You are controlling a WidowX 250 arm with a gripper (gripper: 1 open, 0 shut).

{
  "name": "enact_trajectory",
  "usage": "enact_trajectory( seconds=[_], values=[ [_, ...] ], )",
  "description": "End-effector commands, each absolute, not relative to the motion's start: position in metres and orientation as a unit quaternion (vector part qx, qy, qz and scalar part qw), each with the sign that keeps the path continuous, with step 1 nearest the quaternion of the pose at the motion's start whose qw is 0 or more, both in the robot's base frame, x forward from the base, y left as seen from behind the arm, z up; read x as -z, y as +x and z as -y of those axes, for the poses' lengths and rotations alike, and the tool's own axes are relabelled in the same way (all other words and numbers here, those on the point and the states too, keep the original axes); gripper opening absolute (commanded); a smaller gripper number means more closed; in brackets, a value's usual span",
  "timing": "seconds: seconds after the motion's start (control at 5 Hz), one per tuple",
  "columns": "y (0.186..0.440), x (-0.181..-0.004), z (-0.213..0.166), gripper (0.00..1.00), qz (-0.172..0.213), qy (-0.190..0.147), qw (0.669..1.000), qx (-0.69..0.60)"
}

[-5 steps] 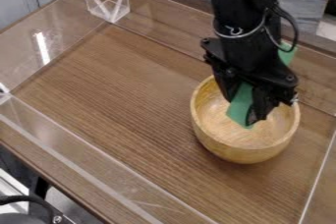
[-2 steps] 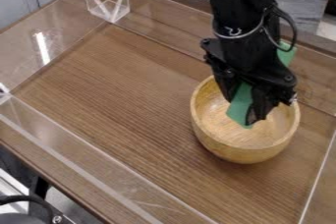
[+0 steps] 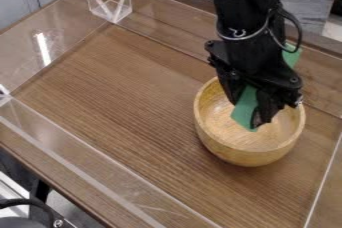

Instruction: Put the green block in the brown bowl

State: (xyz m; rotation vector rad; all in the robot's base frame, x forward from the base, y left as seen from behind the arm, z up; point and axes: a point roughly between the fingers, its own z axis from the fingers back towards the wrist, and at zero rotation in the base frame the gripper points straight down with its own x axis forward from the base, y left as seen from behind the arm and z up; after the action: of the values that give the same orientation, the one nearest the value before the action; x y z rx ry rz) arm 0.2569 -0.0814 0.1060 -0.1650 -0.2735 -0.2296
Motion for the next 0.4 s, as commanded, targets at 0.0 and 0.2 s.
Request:
enact_trajectory(
  seconds=[0.0,0.2],
  values=[
    [0.2647,-0.1164,0.0809,0.0,0.157,-0.086,0.978,0.111],
    [0.2652,-0.116,0.0809,0.0,0.157,-0.087,0.978,0.11]
  ],
)
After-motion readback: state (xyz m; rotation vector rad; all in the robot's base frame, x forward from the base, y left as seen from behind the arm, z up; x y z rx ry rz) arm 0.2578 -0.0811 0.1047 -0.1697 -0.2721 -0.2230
